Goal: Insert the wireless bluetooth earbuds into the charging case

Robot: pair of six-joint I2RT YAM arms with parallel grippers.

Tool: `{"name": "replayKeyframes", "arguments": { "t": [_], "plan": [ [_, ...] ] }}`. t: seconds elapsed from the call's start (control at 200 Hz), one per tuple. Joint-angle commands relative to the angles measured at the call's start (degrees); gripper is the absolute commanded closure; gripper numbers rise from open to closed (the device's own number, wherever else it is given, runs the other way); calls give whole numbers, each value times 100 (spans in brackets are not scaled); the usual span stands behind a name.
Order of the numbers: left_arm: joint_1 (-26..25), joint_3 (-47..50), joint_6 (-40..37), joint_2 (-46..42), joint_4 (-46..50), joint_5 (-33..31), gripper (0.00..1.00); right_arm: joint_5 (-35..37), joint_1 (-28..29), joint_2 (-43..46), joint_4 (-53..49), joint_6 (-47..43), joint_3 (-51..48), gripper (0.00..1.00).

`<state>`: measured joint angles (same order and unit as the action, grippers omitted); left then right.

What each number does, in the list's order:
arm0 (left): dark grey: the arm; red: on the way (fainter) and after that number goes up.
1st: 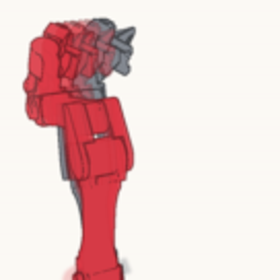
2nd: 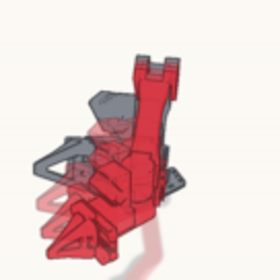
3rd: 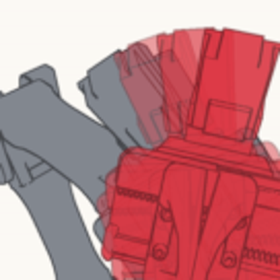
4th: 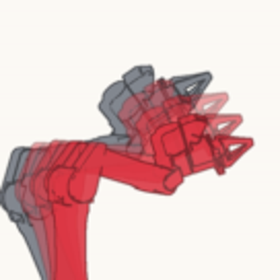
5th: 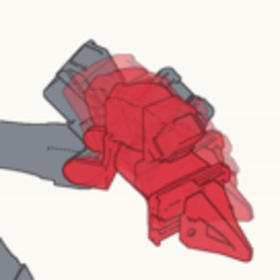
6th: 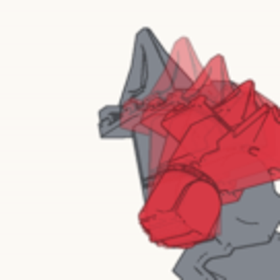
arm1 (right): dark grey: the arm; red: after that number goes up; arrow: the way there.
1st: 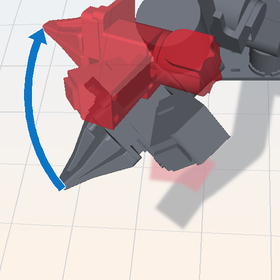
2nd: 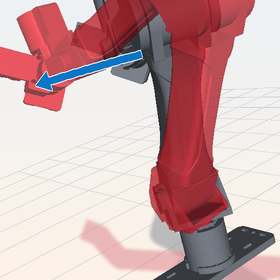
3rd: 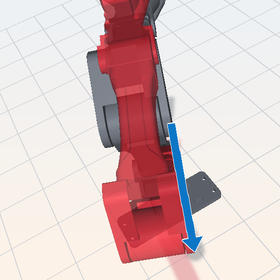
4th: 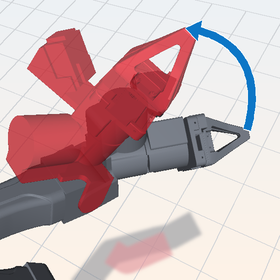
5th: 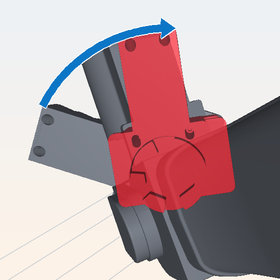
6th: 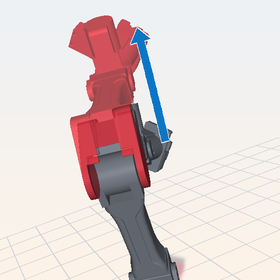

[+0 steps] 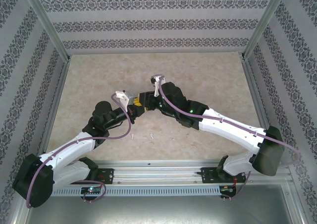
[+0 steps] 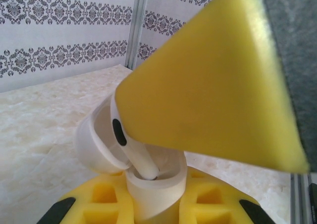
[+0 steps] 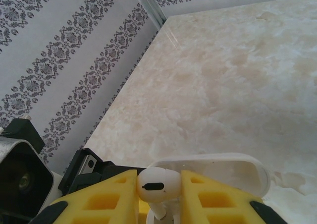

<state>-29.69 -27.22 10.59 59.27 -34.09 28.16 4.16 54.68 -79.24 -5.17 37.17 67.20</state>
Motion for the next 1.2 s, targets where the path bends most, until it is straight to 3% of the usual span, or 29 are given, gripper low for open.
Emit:
{"name": "replayKeyframes", "arguments": {
  "t": [0.0,1.199],
  "plan": [
    [-93,-2,118,-48,-484,-108,100,58,104,9,112,-22,-105,76],
    [-95,-208,321,110,-651,-241,100,-30,140,244,592,-28,-554,76]
  ]
}}
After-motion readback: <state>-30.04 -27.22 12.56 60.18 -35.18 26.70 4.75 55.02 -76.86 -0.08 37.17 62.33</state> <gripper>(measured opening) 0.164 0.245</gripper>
